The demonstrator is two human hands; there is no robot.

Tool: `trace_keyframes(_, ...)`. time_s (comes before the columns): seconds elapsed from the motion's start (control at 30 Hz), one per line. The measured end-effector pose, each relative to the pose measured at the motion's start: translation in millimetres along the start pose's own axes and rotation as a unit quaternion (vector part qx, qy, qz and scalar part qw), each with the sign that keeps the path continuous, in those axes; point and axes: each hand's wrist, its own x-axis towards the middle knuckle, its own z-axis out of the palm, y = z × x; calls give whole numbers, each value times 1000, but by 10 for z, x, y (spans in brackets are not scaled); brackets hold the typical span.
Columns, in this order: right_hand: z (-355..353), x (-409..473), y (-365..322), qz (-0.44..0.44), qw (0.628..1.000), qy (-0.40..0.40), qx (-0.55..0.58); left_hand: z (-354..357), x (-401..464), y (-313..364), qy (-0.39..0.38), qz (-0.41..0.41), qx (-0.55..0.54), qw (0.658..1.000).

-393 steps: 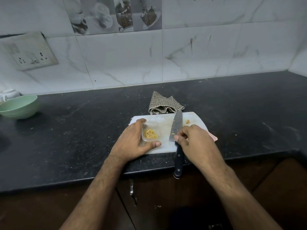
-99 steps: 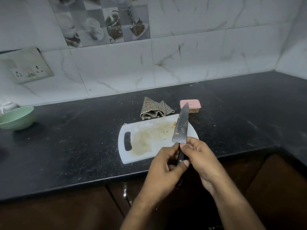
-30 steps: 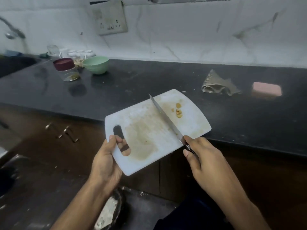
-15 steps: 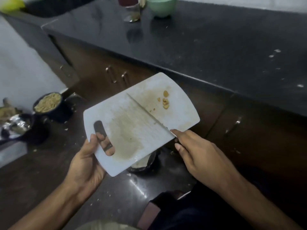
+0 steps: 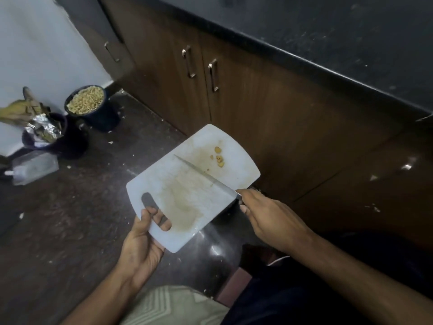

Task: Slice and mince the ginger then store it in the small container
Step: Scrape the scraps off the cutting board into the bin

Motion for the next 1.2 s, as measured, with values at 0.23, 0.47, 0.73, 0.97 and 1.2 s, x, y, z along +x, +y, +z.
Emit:
trace_keyframes(0.23,192,146,129,78,994,-76,-5,-412,363,-267,50,-37,-31,998)
trace_keyframes(0.47,372,181,312,105,988,-108,26,-582,507,-487,39,-66,-26,997)
trace_keyframes(0.73,624,155,589,115,976,-168,81,-699,634,-622,75,-87,-9,993)
trace_keyframes(0.97,670,244,690,140,975,-157,73,-673,641,-634,88,-108,-5,990)
trace_keyframes(1.2,647,310,783,148,981,-118,-33,-638,622,-620,114,-117,-16,986)
